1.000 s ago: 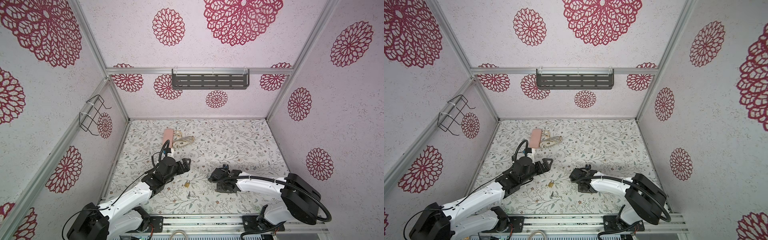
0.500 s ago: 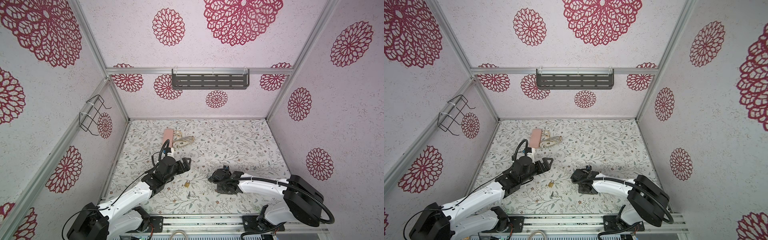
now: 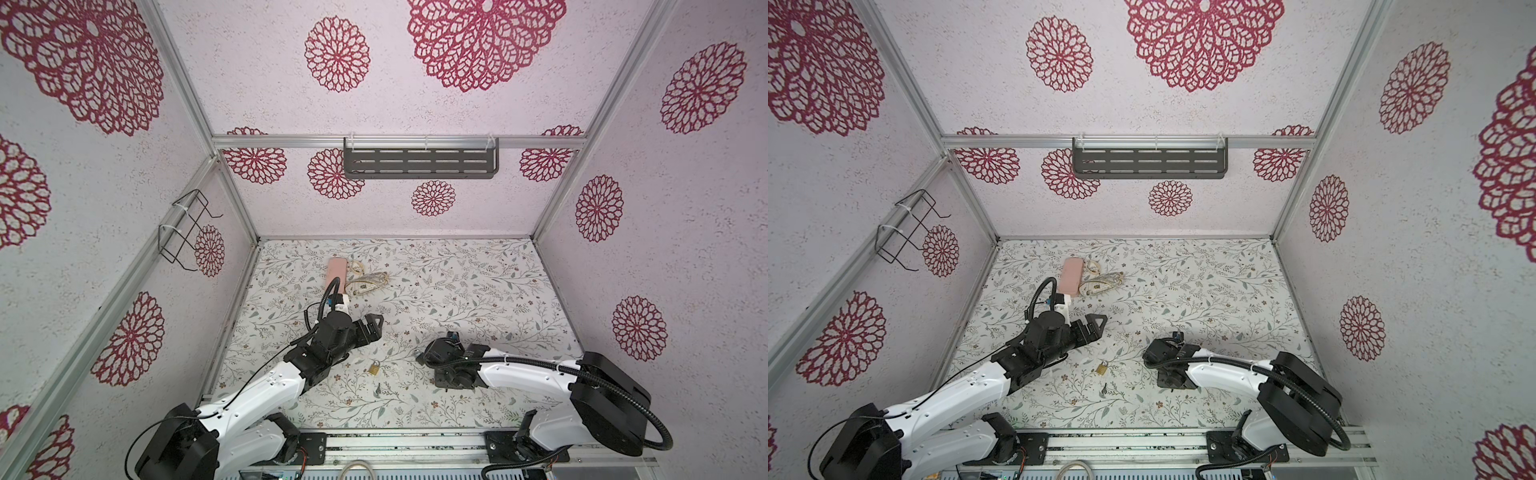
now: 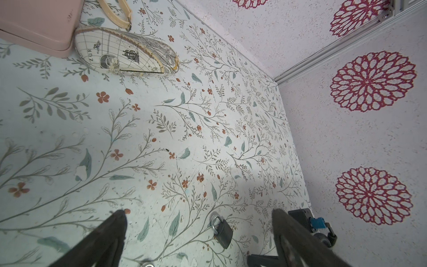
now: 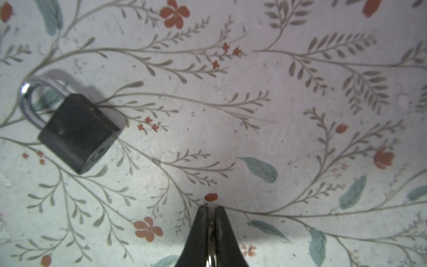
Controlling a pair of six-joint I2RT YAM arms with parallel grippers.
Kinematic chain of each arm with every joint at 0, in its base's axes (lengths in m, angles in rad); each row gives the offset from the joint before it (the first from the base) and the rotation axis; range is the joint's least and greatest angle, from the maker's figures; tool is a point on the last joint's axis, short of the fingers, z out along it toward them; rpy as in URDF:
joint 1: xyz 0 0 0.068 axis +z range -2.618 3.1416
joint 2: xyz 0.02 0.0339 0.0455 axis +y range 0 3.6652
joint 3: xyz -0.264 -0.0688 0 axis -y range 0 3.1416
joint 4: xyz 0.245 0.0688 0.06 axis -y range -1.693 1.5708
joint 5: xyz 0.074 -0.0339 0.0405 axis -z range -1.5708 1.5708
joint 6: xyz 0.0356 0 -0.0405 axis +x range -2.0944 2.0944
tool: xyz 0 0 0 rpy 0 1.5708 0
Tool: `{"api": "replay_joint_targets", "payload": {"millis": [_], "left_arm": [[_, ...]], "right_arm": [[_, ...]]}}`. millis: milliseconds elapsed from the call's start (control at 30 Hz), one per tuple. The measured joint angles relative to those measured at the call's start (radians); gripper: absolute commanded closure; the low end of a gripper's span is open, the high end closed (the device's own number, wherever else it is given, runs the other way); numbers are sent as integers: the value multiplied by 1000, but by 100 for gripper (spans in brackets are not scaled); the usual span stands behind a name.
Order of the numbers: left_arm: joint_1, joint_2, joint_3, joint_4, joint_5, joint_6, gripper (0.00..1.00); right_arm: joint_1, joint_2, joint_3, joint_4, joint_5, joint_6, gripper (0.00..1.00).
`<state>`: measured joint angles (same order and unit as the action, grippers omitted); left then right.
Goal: Unlock with the key
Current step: 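Lift the key with the right gripper toward the left gripper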
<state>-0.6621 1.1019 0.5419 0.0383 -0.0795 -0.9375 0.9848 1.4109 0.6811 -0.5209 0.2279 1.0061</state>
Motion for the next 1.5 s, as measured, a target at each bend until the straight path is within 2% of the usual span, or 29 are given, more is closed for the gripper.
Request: {"api": "replay_joint_targets", "payload": {"millis": [300,567,867,1233,1367,1500], "left_arm": [[-1,0,2,0,4,-12,0],[-1,-8,15,30,19,-67,0],[-2,-34,15,132,22,-235,0],[-2,-13,18,298,55,-445,0],[-5,25,19,369,64,-450,1],[-5,53,19,443,63,-342,3]], "right_arm": [[0,-26,-6,2,0,-1,100],[-17,-120,-3,41,3,-3,100],[-107,-240,32,167,-1,-30,100],[-146,-228,182,307,-1,-154,100],[-148,-209,234,355,-6,-176,100],[-149,-187,295,369,-9,-177,100]]}}
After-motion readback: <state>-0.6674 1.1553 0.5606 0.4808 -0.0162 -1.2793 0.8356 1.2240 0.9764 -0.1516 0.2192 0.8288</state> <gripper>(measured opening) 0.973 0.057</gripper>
